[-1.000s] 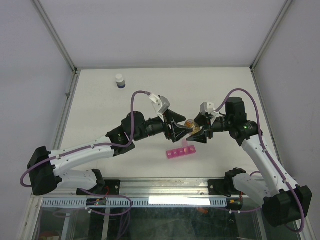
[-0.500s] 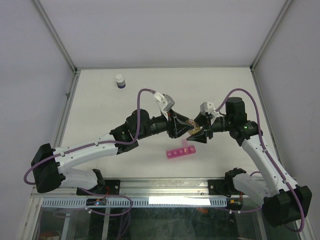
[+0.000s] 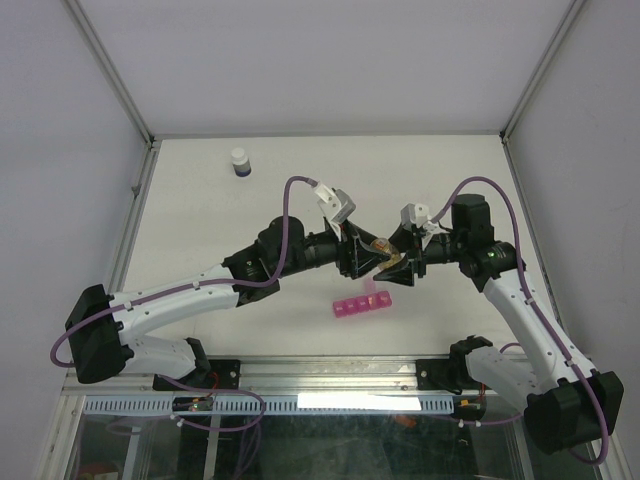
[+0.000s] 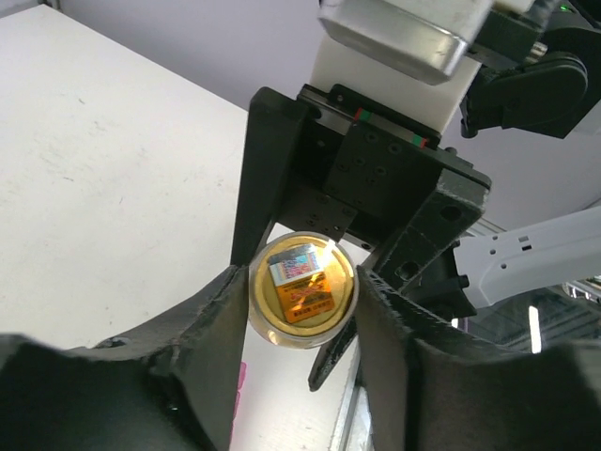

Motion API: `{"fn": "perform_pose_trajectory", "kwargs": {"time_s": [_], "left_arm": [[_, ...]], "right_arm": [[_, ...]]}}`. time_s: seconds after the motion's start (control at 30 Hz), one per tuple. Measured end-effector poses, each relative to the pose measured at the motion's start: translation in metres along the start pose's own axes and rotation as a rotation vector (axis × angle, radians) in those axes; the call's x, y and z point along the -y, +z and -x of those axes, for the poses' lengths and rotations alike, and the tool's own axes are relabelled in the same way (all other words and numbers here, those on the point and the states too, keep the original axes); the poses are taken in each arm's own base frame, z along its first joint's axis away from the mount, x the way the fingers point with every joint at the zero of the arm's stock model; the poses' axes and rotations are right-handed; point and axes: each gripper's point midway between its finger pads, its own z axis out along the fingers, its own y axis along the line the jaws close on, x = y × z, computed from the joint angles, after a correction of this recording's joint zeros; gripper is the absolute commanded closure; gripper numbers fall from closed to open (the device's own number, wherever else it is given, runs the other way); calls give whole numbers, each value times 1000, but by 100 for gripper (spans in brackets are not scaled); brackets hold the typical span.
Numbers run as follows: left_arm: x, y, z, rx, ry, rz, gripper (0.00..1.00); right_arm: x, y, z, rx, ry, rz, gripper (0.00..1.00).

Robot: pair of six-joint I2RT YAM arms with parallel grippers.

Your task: Sort the pills into containers

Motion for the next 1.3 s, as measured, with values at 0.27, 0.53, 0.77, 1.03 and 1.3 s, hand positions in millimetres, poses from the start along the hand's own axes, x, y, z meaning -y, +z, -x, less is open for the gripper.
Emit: {"fn": "perform_pose_trajectory", "kwargs": {"time_s": [0.27,0.53,0.77,1.03,1.3], "left_arm": [[1,0,-1,-14,10,-9,99],[-6,0,-2,-17,14,14,100],[-49,-14,-5,-6,-10,113,100],[-198,-67,-7,43,-18,618,100],[-314,-94,-21,25,-35,911,100]], "right_arm": [[4,-1,-2,-11,9,-18,63],[6,0,1,-3,12,-26,1],[16,-3,3,-5,-4,-68,1],[30,-22,11,-3,-39,-197,1],[37,-25,13,-1,-37,-230,1]]}}
